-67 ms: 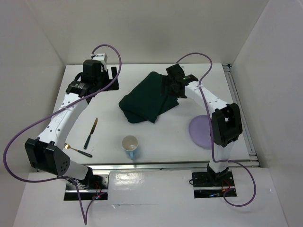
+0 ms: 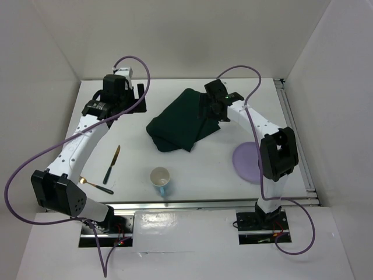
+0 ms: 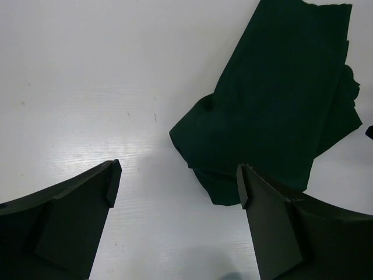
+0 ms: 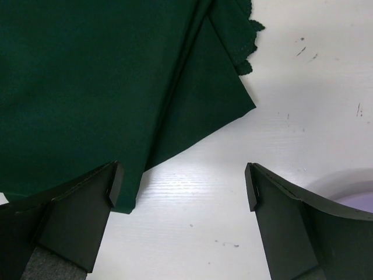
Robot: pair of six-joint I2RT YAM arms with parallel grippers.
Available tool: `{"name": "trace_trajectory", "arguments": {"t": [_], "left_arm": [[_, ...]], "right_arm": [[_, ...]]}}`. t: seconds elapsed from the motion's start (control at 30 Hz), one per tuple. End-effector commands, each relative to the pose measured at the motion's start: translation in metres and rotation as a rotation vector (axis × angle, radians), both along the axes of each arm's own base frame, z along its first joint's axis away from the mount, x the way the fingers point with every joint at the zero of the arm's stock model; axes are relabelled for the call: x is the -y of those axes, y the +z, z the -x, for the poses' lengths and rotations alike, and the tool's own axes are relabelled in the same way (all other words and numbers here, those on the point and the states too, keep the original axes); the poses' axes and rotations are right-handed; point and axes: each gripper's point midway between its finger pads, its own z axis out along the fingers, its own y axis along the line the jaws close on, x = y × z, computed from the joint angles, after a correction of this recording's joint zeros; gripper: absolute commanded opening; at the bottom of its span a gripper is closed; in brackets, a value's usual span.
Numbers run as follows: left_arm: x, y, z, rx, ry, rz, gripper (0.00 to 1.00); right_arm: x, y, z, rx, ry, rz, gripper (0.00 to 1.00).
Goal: Set the dinner table for one person
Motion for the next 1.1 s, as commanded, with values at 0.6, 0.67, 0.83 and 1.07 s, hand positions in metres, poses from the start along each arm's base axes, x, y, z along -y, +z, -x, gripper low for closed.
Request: {"name": "trace_trajectory", "arguments": {"t": [0.6, 0.67, 0.83, 1.07], "left_arm": [[0.021, -0.081, 0.029, -0.238, 0.046, 0.165, 0.87], [0.034, -0.106, 0.048, -0.334, 0.014, 0.235, 0.87], [0.070, -0.137, 0.071, -0.430, -0.094, 0.430, 0.87], [0.083, -0.171, 0.073, -0.502, -0.146, 0.466, 0.97]], "right_arm": [[-0.055, 0.009, 0.084, 0.073, 0.176, -0.306, 0.89], [-0.069, 0.004, 0.097, 0.060, 0.185, -0.338, 0.81], [-0.093, -0.026, 0.106, -0.075, 0.181, -0.394, 0.70], [-0.116, -0.039, 0.092, -0.096, 0.192, -0.451, 0.82]]}}
